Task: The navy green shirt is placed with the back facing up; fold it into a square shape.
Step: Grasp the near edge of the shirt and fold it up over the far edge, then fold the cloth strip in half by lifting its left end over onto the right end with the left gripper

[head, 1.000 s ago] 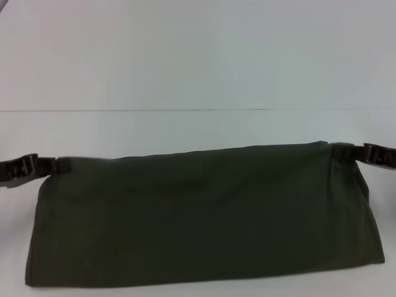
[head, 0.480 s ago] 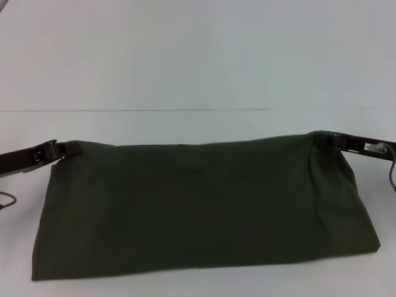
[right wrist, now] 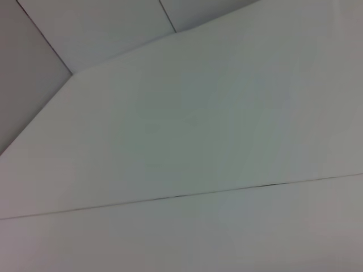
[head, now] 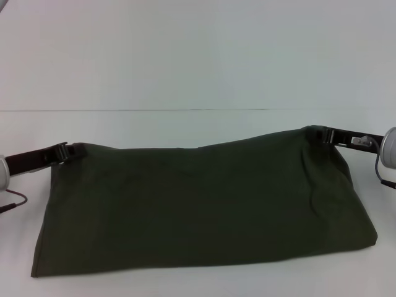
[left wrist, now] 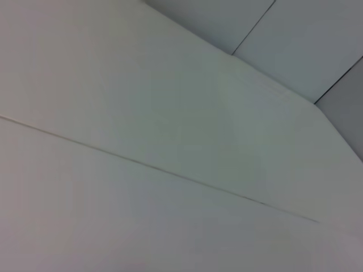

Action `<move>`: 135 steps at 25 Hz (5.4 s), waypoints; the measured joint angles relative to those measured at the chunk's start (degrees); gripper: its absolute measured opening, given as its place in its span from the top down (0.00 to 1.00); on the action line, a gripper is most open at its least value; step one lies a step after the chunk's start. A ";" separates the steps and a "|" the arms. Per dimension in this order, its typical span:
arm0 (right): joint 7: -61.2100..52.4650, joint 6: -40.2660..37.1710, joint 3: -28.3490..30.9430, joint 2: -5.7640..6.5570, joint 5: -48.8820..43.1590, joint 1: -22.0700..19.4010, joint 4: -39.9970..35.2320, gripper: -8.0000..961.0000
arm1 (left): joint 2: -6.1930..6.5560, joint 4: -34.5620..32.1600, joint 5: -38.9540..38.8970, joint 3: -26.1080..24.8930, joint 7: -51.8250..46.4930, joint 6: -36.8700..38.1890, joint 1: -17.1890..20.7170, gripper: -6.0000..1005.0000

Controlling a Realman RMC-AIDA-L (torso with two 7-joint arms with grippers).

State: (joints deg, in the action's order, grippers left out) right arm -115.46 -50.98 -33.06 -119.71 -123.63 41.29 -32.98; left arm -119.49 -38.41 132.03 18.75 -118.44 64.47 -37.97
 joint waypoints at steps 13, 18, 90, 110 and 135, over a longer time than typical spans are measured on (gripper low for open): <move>-0.21 2.81 -0.31 0.01 0.75 0.21 1.79 0.91 | -2.32 0.02 -3.06 1.02 3.97 -6.17 0.15 0.95; -0.21 3.89 -0.41 -0.01 0.79 -0.29 1.79 0.82 | -2.80 0.09 -4.48 1.02 4.67 -8.59 0.50 0.90; 40.66 -12.45 -30.14 -0.43 15.53 -4.00 -2.61 0.05 | 9.45 6.94 6.96 16.05 -16.30 5.82 1.11 0.18; 40.66 -11.00 -30.12 -0.52 15.72 -3.76 -2.61 0.05 | 12.40 6.25 8.51 15.94 -21.59 7.45 0.85 0.19; 40.57 -9.50 -30.57 -0.61 15.69 -3.56 -2.16 0.05 | 11.54 7.91 10.01 17.07 -21.59 6.02 -0.51 0.20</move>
State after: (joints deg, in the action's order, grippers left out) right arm -74.88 -60.48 -63.64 -120.32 -107.93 37.73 -35.15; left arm -107.95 -30.50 142.03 35.81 -140.04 70.50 -38.48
